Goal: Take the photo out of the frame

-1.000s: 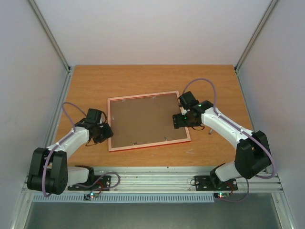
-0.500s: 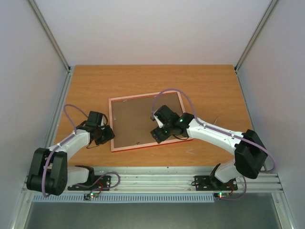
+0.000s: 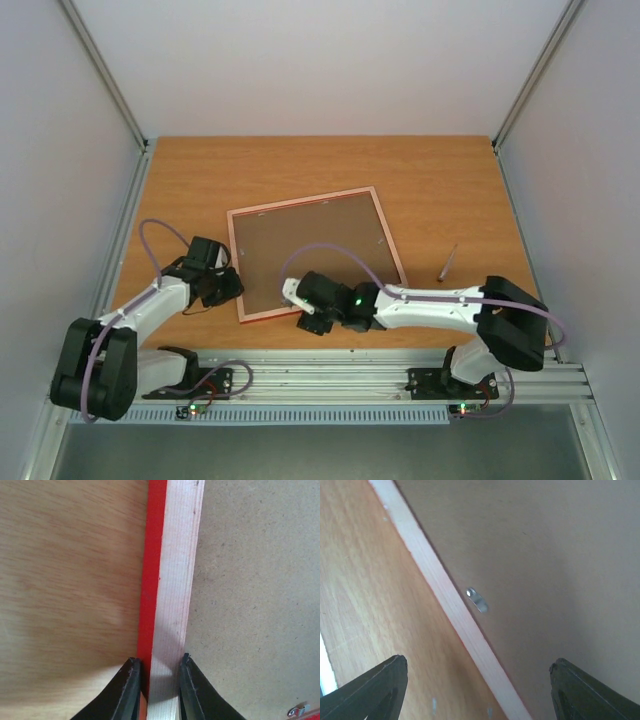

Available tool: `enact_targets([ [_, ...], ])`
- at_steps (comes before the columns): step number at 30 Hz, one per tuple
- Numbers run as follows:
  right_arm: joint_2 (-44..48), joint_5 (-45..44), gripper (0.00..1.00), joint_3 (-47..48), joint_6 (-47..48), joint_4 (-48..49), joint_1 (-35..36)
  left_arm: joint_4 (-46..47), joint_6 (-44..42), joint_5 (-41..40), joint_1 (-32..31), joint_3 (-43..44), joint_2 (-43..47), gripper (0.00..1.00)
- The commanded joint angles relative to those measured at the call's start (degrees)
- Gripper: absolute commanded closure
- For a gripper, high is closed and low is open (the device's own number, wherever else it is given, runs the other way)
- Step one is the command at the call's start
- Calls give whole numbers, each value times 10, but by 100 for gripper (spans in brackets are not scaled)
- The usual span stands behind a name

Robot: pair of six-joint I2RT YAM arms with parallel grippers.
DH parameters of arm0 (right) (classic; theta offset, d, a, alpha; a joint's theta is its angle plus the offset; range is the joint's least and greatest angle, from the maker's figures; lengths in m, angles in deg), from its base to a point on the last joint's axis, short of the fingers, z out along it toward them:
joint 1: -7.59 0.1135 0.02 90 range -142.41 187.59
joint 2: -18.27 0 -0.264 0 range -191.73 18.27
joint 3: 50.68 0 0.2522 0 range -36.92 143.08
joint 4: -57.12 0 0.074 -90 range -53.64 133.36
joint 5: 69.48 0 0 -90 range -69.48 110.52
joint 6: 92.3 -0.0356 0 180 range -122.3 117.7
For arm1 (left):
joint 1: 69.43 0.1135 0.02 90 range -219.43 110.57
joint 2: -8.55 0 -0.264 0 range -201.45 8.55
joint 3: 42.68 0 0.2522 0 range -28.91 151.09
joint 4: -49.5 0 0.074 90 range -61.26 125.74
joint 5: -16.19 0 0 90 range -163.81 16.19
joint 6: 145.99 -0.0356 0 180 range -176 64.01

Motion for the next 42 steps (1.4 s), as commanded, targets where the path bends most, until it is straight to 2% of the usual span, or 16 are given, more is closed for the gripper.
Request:
enact_targets([
  [1,-53,-79,22,-8,129,111,53,7,10,10,-7,8,39,90],
  [14,-156,-236,24,-14,268,262,141,-2,26,15,-24,17,63,93],
  [20,-208,-289,24,-6,312,295,162,-5,32,17,-29,21,73,93],
  [26,-259,-360,25,-16,371,401,172,-3,39,23,-32,21,80,93],
  [31,-331,-431,27,-34,472,583,185,-4,43,25,-34,22,88,93],
  [35,-431,-471,27,-34,670,908,191,0,50,30,-35,17,90,93],
  [36,-458,-478,27,-27,711,957,192,1,51,31,-35,16,90,93],
  [39,-486,-483,28,-10,715,966,194,2,54,34,-37,16,89,93],
  [42,-477,-487,34,-12,699,965,194,2,55,36,-38,15,90,93],
])
